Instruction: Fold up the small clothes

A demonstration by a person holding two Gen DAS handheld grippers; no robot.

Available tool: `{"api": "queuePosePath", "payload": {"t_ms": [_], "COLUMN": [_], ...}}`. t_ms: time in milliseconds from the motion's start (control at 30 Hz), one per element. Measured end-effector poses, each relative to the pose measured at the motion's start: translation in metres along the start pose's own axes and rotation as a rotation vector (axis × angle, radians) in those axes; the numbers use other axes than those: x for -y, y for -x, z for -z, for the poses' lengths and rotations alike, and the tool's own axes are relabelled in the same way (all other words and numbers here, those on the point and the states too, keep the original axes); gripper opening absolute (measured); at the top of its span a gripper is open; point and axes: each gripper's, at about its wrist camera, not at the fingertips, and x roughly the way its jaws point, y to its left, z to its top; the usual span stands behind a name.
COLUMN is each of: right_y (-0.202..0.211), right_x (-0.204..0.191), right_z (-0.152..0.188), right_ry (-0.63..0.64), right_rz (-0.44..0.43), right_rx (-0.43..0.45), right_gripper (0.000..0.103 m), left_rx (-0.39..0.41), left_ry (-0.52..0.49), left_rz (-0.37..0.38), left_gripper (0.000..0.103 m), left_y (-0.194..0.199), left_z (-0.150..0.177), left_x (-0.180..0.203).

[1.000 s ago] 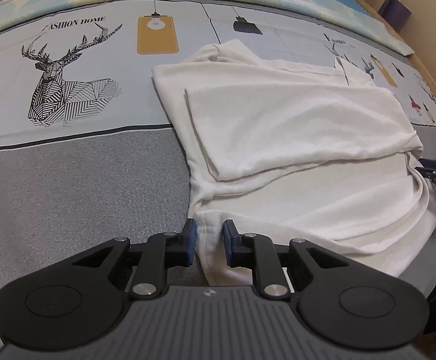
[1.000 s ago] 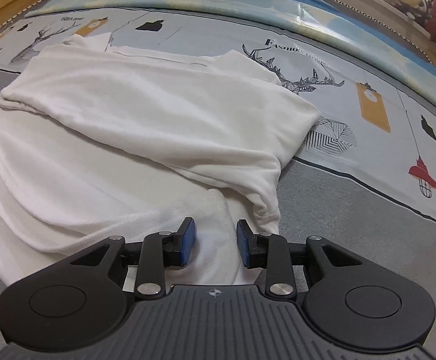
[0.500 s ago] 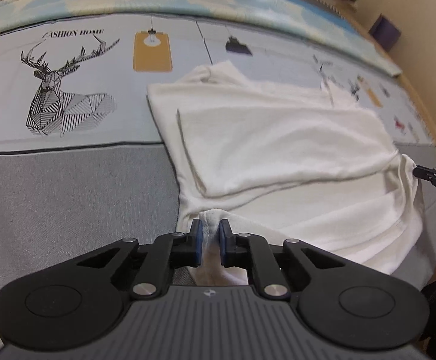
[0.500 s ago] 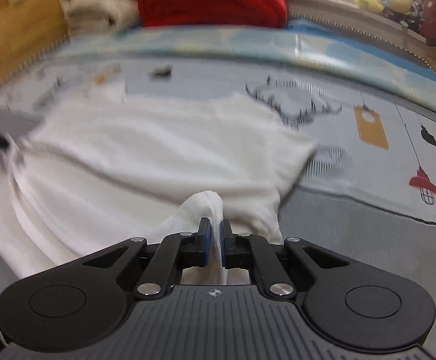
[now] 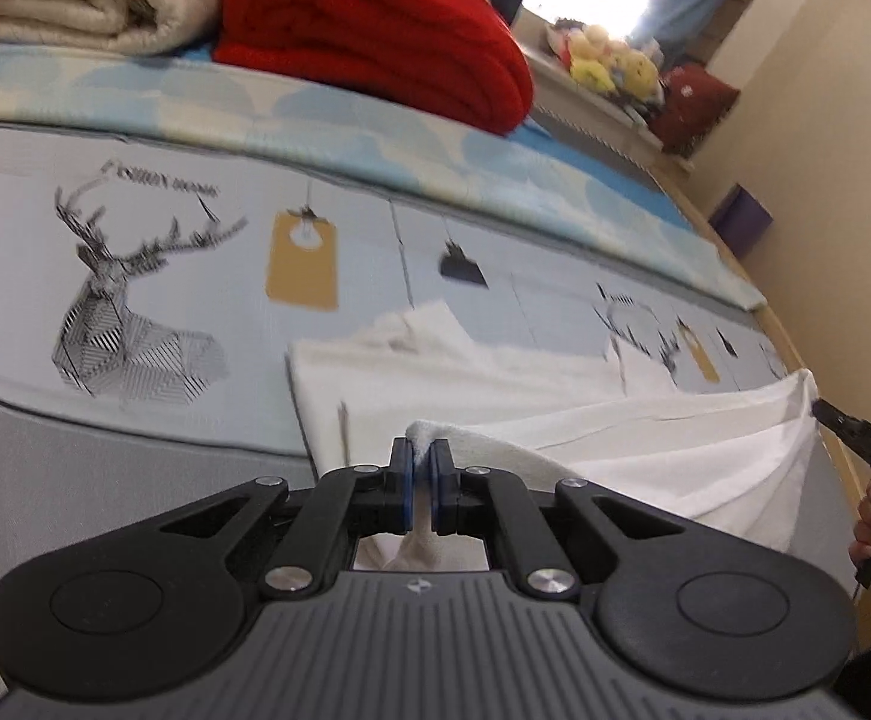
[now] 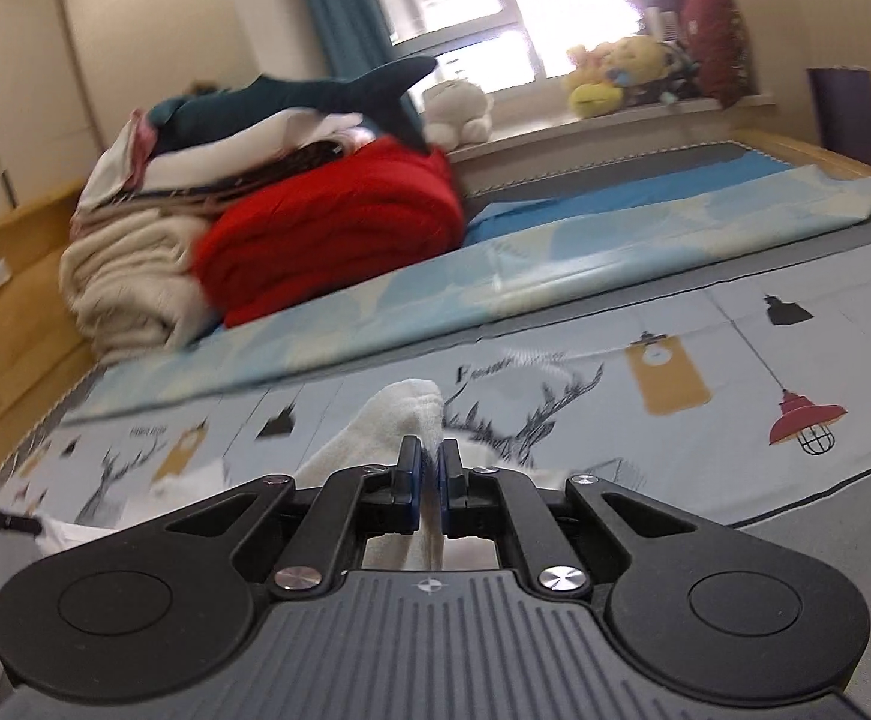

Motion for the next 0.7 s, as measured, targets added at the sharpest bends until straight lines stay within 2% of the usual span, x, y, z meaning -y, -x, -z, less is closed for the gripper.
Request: {"api": "queuePosePath", "payload": {"t_ms": [233,433,567,700], "right_y": [-0.022,-0.052,-0.075,-0.102], "right_x": [0.002,-0.008,-0.009,-0.007], "right_z": [-0.011,-0.017,-0.021,-0.02], "right_ry": [-0.011,0.044,0.024,-0.006], "right_rz": [0.053,0.099,0.134,0.19], "right_rx": [0.063,0.035,0.028,-0.014], "right_gripper": [0.005,0.005,0.005,0.005], "left_rx": [0.138,0.206,0.215,0.159], "left_ry": [0.069,0.093,0.104,0.112], "left_rz": [-0.07,-0.143,-0.175,-0.202], "left_gripper": [0.005,0.005,0.005,0.005], "left_y": [-0.008,-0.032,-0.051,-0.077], "left_z": [-0.026,-0.051,-0.06,-0.062], "left_x": [-0.01,-0.013,-0.014,-0.021]}}
